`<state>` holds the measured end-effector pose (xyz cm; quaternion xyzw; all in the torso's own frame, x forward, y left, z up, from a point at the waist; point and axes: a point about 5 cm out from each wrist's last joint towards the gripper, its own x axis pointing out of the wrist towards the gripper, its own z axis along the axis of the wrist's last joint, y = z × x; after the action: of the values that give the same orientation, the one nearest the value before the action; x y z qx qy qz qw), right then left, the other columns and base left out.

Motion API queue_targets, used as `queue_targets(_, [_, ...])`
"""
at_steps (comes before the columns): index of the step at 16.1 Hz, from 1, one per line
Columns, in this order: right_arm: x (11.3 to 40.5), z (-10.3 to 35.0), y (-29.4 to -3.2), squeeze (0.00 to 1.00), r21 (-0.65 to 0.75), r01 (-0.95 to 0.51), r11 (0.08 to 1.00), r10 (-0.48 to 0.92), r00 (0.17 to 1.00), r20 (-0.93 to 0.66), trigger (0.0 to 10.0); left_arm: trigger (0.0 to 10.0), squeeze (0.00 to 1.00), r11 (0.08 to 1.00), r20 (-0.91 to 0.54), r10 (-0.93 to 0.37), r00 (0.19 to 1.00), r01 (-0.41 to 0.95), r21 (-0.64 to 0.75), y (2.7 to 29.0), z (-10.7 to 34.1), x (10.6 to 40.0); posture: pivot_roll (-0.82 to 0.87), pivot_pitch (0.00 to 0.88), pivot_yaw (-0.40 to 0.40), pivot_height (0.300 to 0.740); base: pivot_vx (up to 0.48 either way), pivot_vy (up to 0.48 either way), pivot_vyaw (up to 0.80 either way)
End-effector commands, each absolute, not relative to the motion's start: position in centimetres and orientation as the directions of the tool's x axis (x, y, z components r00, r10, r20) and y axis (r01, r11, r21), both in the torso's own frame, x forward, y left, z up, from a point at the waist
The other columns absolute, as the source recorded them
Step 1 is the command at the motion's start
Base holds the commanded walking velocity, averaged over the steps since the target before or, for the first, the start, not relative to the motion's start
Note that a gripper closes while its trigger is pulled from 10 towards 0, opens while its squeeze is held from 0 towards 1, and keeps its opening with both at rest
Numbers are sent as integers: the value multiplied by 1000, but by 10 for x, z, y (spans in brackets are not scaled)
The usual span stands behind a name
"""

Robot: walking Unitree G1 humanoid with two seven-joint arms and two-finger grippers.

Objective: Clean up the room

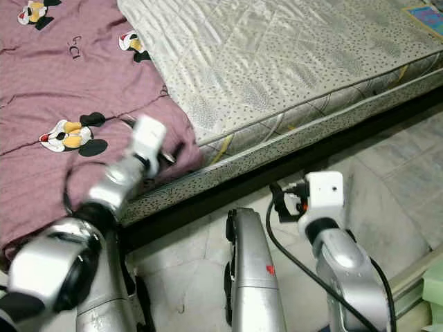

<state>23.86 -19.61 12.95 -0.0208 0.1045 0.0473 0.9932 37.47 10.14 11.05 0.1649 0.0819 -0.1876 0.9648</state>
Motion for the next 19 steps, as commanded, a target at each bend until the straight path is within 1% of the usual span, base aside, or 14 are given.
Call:
queue_targets(1, [243, 126, -194, 0, -22, -93, 995, 86, 974, -210, 10000, 10000, 0, 853, -251, -354, 901, 421, 308, 93, 96, 365, -183, 177, -35, 480, 0, 0, 0])
queue_targets(4, [264, 132, -179, 0, 46, -107, 993, 113, 982, -149, 10000, 10000, 0, 921, -55, -210, 976, 217, 324, 104, 119, 369, -150, 122, -34, 480, 0, 0, 0])
queue_targets(5, [271, 134, -174, 0, 55, -120, 991, 126, 984, -129, 10000, 10000, 0, 928, -18, -195, 981, 191, 319, 105, 125, 370, -140, 104, -33, 480, 0, 0, 0])
queue_targets(7, [292, 142, -161, 0, 66, -150, 987, 154, 986, -60, 10000, 10000, 0, 944, 155, -179, 972, 126, 304, 108, 155, 366, -103, 42, -31, 480, 0, 0, 0])
queue_targets(8, [297, 144, -157, 0, 77, -158, 984, 162, 986, -44, 10000, 10000, 0, 948, 194, -167, 967, 104, 301, 111, 162, 364, -103, 42, -31, 480, 0, 0, 0])
queue_targets(9, [305, 145, -152, 0, 84, -166, 983, 168, 985, -26, 10000, 10000, 0, 958, 194, -136, 972, 79, 276, 117, 164, 362, -85, 17, -39, 480, 0, 0, 0])
queue_targets(10, [312, 145, -147, 0, 92, -156, 983, 158, 987, -14, 10000, 10000, 0, 991, 192, -18, 981, -8, 134, 132, 166, 354, -49, 0, -41, 480, 0, 0, 0])
queue_targets(12, [321, 146, -140, 0, 118, -149, 982, 151, 988, -10, 10000, 10000, 0, 995, 192, 99, 976, -100, -2, 153, 166, 338, -22, 0, -44, 480, 0, 0, 0])
queue_targets(14, [326, 143, -131, 0, 130, -178, 975, 178, 984, 10, 10000, 10000, 0, 984, 199, 157, 967, -169, 48, 171, 150, 313, 16, 0, -55, 480, 0, 0, 0])
queue_targets(15, [329, 144, -128, 0, 153, -182, 971, 180, 983, 26, 10000, 10000, 0, 980, 167, 181, 969, -192, 47, 177, 140, 302, 22, 0, -58, 480, 0, 0, 0])
queue_targets(16, [332, 146, -124, 0, 164, -199, 966, 192, 980, 56, 10000, 10000, 0, 960, 131, 263, 956, -273, 67, 188, 133, 287, 35, 0, -56, 480, 0, 0, 0])
queue_targets(17, [334, 148, -123, 0, 152, -209, 966, 200, 977, 75, 10000, 10000, 0, 951, 115, 296, 948, -304, 60, 191, 133, 283, 38, 0, -58, 480, 0, 0, 0])
queue_targets(18, [335, 150, -122, 0, 155, -221, 963, 208, 974, 93, 10000, 10000, 0, 951, 104, 299, 949, -305, 45, 193, 132, 281, 45, 0, -61, 480, 0, 0, 0])
queue_targets(19, [339, 155, -122, 0, 142, -219, 965, 203, 972, 116, 10000, 10000, 0, 967, 118, 253, 960, -255, 4, 191, 134, 281, 47, 0, -63, 490, 0, 0, 0])
